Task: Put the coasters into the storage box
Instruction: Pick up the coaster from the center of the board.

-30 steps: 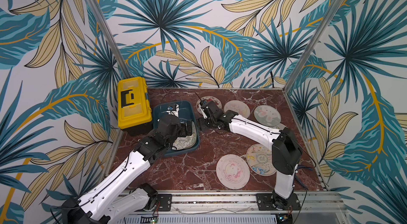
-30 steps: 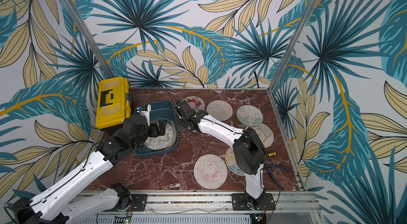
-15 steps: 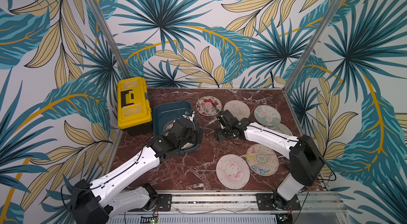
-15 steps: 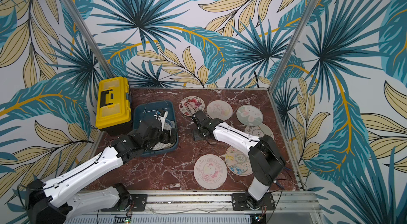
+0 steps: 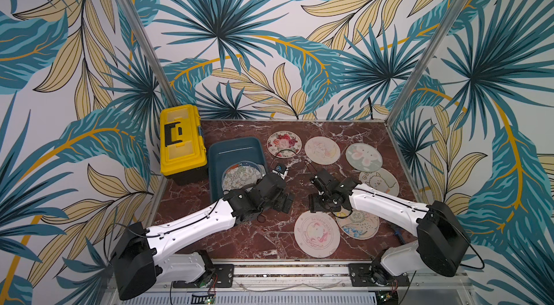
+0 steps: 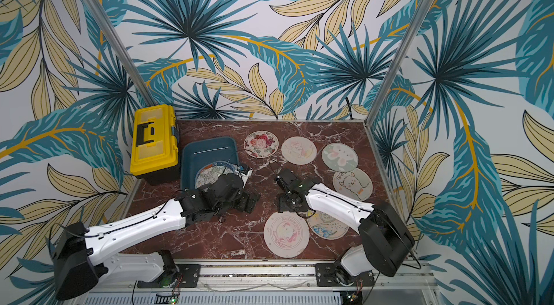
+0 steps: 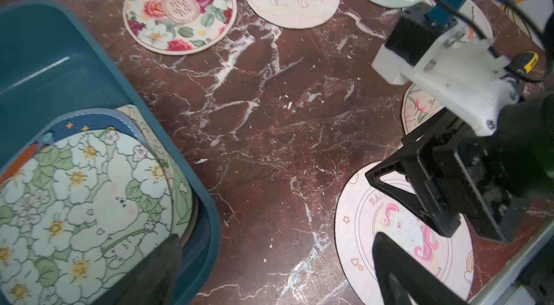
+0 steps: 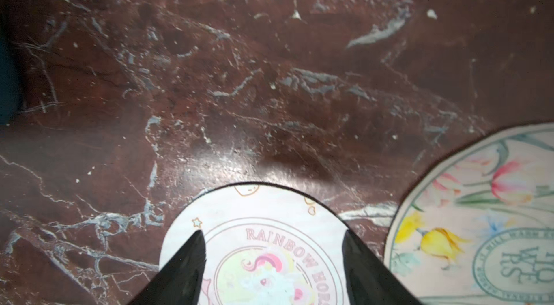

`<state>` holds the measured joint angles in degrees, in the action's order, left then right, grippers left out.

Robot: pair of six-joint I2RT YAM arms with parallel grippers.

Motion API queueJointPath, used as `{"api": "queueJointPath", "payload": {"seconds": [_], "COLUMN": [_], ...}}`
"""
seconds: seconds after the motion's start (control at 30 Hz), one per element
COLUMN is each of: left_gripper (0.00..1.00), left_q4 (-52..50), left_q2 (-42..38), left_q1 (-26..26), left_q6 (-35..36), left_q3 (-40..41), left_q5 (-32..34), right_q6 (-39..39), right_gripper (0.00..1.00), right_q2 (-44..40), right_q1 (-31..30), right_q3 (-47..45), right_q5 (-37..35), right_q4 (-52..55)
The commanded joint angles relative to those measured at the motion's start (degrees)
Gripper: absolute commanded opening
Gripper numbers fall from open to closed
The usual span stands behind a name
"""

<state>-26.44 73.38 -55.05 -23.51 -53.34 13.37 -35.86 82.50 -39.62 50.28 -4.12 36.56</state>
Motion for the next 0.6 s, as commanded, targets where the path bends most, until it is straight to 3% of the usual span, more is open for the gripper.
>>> {"api": "queueJointPath", "payload": {"seconds": [0.0,0.23,0.57], "left_gripper": [0.99,0.99,1.0], "left_q4": [0.1,-1.8,-3.5], "left_q2": [3.3,14.9,25.6], "left_q1": [-2.3,-7.4,-7.8], "left_q6": [-2.1,-1.1,1.4], "left_q3": [-4.2,-10.4,-14.3], "left_q5": [-2.2,-3.9,-6.8], "right_q6": [-4.2,-8.6,-13.9], "right_gripper": [0.72,0.72,0.72], "right_q2": [-2.6,-6.6,-11.6], "right_q1": [0.3,0.5,0.9], "right_q3": [-3.3,-8.0,-14.5], "right_q5": [0.2,-0.2,2.0], "right_q4": [2.5,4.4,4.1]}}
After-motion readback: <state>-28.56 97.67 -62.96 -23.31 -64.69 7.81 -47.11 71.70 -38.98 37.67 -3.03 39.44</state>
